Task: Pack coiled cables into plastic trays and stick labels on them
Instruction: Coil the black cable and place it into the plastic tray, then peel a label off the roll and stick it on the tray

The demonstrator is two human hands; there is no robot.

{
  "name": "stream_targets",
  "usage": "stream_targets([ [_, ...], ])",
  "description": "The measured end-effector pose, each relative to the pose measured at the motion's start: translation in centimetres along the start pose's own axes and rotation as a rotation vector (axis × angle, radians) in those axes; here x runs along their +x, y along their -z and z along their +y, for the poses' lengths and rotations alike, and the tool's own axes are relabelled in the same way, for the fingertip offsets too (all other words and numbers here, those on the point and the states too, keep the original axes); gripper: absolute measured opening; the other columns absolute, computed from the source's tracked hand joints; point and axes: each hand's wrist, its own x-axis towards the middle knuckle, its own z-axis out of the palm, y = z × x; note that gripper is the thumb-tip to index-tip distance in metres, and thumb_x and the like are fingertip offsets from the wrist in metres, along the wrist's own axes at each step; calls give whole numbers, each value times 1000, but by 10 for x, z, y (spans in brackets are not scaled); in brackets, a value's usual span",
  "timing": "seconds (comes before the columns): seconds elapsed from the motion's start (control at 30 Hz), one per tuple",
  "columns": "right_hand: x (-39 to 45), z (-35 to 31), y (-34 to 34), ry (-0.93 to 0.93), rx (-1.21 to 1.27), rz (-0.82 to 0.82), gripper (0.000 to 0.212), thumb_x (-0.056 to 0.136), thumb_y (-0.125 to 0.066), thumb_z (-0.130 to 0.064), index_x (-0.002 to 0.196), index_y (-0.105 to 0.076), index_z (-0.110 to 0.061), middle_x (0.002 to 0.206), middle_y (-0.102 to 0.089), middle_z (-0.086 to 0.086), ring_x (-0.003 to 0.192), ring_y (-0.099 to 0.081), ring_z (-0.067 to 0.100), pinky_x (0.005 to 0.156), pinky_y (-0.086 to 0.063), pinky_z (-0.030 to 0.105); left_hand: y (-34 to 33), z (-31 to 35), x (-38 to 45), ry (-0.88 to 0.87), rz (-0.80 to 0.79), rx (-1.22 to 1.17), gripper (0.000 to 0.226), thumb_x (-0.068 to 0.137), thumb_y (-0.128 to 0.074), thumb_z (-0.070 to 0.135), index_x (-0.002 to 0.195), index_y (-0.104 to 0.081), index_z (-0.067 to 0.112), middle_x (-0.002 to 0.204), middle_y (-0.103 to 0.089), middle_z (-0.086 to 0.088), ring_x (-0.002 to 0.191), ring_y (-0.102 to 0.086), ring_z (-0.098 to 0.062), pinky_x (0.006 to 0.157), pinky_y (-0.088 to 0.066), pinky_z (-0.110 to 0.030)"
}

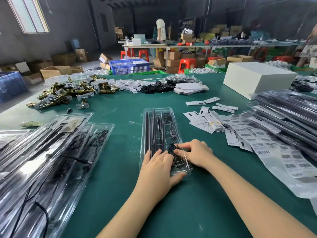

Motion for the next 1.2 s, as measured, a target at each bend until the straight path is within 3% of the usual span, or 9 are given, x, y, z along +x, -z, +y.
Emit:
stream_targets([
  [0.13,1,6,10,55,77,-174,40,89,-60,-54,128,-57,-46,136,-56,-5,133,-39,24,112,-32,38,0,-1,2,-25,3,25,64,86,-42,70,129,-47,23,139,-49,10,143,-24,-12,112,-14,-25],
  [0.23,-1,10,25,66,398,-271,23,88,-70,-25,108,-70,-36,112,-70,-8,114,-59,10,98,-44,20,4,-6,6,-26,-26,-23,61,86,-43,69,131,-41,29,140,-48,14,144,-21,-10,113,-12,-24],
  [0.37,15,16,24,11,261,110,17,83,-68,-19,93,-76,-30,89,-72,-10,85,-63,7,72,-45,17,6,-10,12,-36,-79,-41,63,87,-41,69,140,-35,34,153,-32,16,146,-14,-8,116,-8,-26],
  [0.5,40,26,22,0,106,440,33,91,-56,-14,121,-64,-22,119,-60,3,113,-54,26,82,-43,29,5,-12,13,-48,-105,-38,66,87,-37,71,143,-34,35,157,-24,14,146,-10,-6,118,-6,-26],
  [0.6,60,39,28,-31,-330,248,43,100,-44,-34,142,-42,-26,148,-38,5,130,-35,31,98,-39,38,7,-14,14,-59,-119,-17,68,87,-37,72,144,-34,34,157,-24,14,146,-10,-6,118,-7,-26],
  [0.7,74,49,39,-75,-495,205,34,101,-39,-40,124,-57,-24,132,-56,4,122,-45,28,89,-42,35,11,-14,18,-58,-145,-13,67,88,-40,70,143,-35,32,155,-28,15,146,-11,-6,118,-10,-28],
  [0.83,83,54,48,-133,-411,284,26,96,-53,-31,112,-66,-16,118,-64,6,113,-55,29,70,-41,29,19,-13,25,-54,-159,29,62,87,-45,68,136,-40,31,144,-44,15,143,-22,-6,109,-27,-28],
  [1.0,87,50,62,-245,-287,69,15,88,-58,-30,85,-59,-15,99,-64,9,92,-57,28,63,-39,26,17,10,26,20,-154,138,56,89,-40,67,121,-45,21,133,-52,4,137,-35,-18,97,-36,-35],
  [1.2,71,47,71,-251,-5,158,39,77,-78,-24,115,-68,-16,117,-67,6,105,-60,23,76,-41,23,6,54,32,85,-115,242,48,94,-38,62,104,-47,16,108,-61,-9,104,-55,-29,71,-28,-37],
])
